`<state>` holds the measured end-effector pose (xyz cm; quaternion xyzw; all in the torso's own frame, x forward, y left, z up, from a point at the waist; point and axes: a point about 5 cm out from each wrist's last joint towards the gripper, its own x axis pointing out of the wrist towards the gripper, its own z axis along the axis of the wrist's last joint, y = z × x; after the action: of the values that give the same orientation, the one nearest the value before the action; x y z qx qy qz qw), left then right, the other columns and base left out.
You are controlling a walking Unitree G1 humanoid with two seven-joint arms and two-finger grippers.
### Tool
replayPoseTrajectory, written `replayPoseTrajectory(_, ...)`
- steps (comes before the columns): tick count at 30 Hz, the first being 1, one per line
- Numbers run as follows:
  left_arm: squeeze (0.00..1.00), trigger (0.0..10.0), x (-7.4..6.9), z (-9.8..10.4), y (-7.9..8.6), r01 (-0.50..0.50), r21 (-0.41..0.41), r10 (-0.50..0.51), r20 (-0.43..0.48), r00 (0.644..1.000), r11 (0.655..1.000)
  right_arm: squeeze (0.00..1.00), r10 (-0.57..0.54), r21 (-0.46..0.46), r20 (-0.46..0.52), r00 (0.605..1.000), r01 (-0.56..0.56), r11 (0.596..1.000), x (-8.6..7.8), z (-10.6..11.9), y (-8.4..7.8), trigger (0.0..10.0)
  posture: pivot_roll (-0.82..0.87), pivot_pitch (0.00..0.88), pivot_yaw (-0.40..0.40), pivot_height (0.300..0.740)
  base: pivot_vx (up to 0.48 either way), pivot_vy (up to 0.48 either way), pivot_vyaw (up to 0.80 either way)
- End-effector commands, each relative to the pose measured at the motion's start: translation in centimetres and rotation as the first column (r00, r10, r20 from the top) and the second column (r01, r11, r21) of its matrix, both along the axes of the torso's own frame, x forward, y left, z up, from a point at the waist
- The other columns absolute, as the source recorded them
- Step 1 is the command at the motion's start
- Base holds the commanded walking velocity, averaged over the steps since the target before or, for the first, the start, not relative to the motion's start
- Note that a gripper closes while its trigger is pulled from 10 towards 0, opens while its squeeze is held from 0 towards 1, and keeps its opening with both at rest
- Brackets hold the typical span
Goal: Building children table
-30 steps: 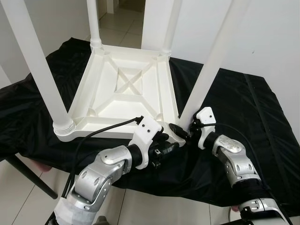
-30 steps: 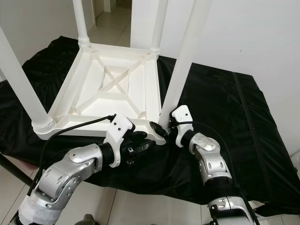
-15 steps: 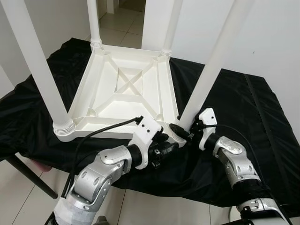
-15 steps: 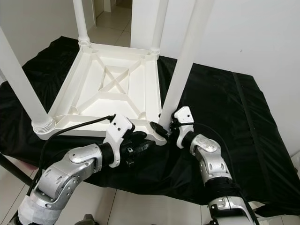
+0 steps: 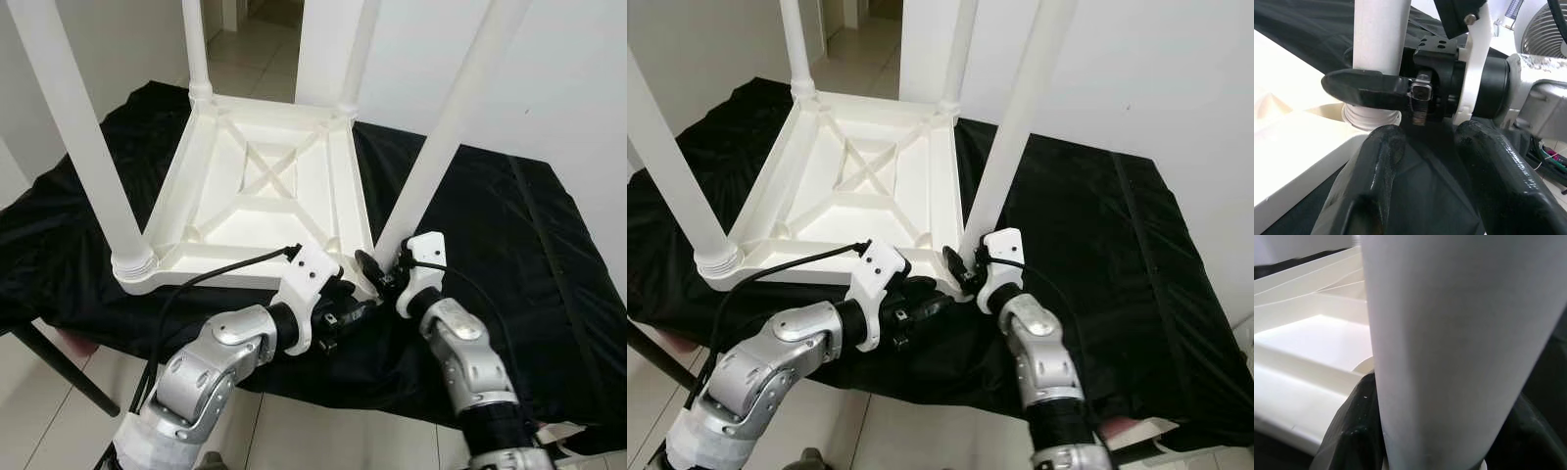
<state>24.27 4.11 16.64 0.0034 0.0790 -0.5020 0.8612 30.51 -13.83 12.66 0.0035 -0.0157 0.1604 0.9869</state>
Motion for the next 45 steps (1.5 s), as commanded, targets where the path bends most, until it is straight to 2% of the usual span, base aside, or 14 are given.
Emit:
replayPoseTrajectory(1, 0.00, 10.0, -0.3, 0.0, -0.4, 0.029, 0.006, -0.028, -0.005, 1.000, 1.000, 0.00, -0.179, -0.007, -0.013, 0.984, 0.179, 0.984, -0.1, -0.2, -1.4, 10.0, 0.12, 0.017, -0.095, 0.740, 0.000, 0.000, 0.00)
replayPoseTrajectory(7, 0.00, 10.0, -0.4, -0.1, -0.5, 0.034, 0.006, -0.034, -0.007, 0.999, 0.999, 0.00, -0.292, -0.003, -0.052, 0.955, 0.293, 0.956, -0.7, -0.8, -0.3, 10.0, 0.12, 0.015, -0.097, 0.740, 0.000, 0.000, 0.00)
replayPoseTrajectory(9, 0.00, 10.0, -0.4, -0.1, -0.6, 0.033, 0.006, -0.033, -0.008, 0.999, 0.999, 0.00, -0.288, 0.013, -0.079, 0.954, 0.290, 0.957, -1.2, -1.0, 0.9, 10.0, 0.13, 0.014, -0.101, 0.740, 0.000, 0.000, 0.00)
replayPoseTrajectory(14, 0.00, 10.0, -0.5, -0.1, -0.6, 0.034, 0.005, -0.034, -0.010, 0.999, 0.999, 0.00, -0.285, 0.034, -0.072, 0.956, 0.288, 0.957, -1.2, -0.6, 1.0, 10.0, 0.13, 0.013, -0.101, 0.740, 0.000, 0.000, 0.00)
replayPoseTrajectory(15, 0.00, 10.0, -0.5, -0.2, -0.6, 0.035, 0.005, -0.035, -0.011, 0.999, 0.999, 1.00, -0.294, 0.036, -0.066, 0.954, 0.296, 0.954, -1.1, -0.4, 0.7, 10.0, 0.13, 0.013, -0.101, 0.740, 0.000, 0.000, 0.00)
replayPoseTrajectory(21, 0.00, 10.0, -0.5, -0.2, -0.7, 0.036, 0.007, -0.035, -0.009, 0.999, 0.999, 1.00, -0.270, 0.059, -0.045, 0.962, 0.272, 0.960, -0.8, 0.2, 0.5, 10.0, 0.12, 0.007, -0.103, 0.740, 0.000, 0.000, 0.00)
replayPoseTrajectory(26, 0.00, 10.0, -0.5, -0.2, -0.7, 0.038, 0.006, -0.038, -0.011, 0.999, 0.999, 1.00, -0.179, 0.063, -0.017, 0.984, 0.179, 0.982, -0.3, 0.9, -0.2, 10.0, 0.12, 0.007, -0.104, 0.740, 0.000, 0.000, 0.00)
replayPoseTrajectory(27, 0.00, 10.0, -0.5, -0.2, -0.7, 0.038, 0.006, -0.038, -0.011, 0.999, 0.999, 0.00, -0.138, 0.055, -0.015, 0.990, 0.138, 0.989, -0.3, 1.0, -0.3, 10.0, 0.12, 0.007, -0.104, 0.740, 0.000, 0.000, 0.00)
replayPoseTrajectory(30, 0.00, 10.0, -0.5, -0.2, -0.7, 0.041, 0.008, -0.040, -0.010, 0.999, 0.999, 0.00, 0.033, 0.008, 0.008, 0.999, -0.033, 0.999, 0.0, 1.3, -0.9, 10.0, 0.12, 0.006, -0.098, 0.740, 0.000, 0.000, 0.00)
replayPoseTrajectory(31, 0.00, 10.0, -0.5, -0.2, -0.7, 0.041, 0.008, -0.040, -0.010, 0.999, 0.999, 0.00, 0.033, 0.008, 0.008, 0.999, -0.033, 0.999, 0.0, 1.3, -0.9, 10.0, 0.12, 0.006, -0.098, 0.740, 0.000, 0.000, 0.00)
replayPoseTrajectory(34, 0.00, 10.0, -0.5, -0.2, -0.8, 0.044, 0.008, -0.044, -0.010, 0.999, 0.999, 0.00, 0.156, -0.054, 0.009, 0.988, -0.155, 0.986, 0.1, 1.3, -1.3, 10.0, 0.12, 0.005, -0.095, 0.740, 0.000, 0.000, 0.00)
replayPoseTrajectory(36, 0.00, 10.0, -0.5, -0.2, -0.7, 0.046, 0.009, -0.046, -0.009, 0.999, 0.999, 0.00, 0.268, -0.121, -0.007, 0.963, -0.267, 0.956, 0.1, 1.0, -1.8, 10.0, 0.11, 0.005, -0.092, 0.740, 0.000, 0.000, 0.00)
replayPoseTrajectory(44, 0.00, 10.0, -0.5, -0.1, -0.6, 0.046, 0.011, -0.046, -0.010, 0.999, 0.999, 0.00, 0.363, -0.203, -0.052, 0.930, -0.366, 0.908, 0.7, 0.3, -2.9, 10.0, 0.12, 0.009, -0.092, 0.740, 0.000, 0.000, 0.00)
replayPoseTrajectory(45, 0.00, 10.0, -0.5, -0.1, -0.6, 0.044, 0.011, -0.043, -0.011, 0.999, 0.999, 0.00, 0.417, -0.161, -0.077, 0.906, -0.424, 0.891, 0.7, -0.1, -3.1, 0.0, 0.13, 0.014, -0.095, 0.740, 0.000, 0.000, 0.00)
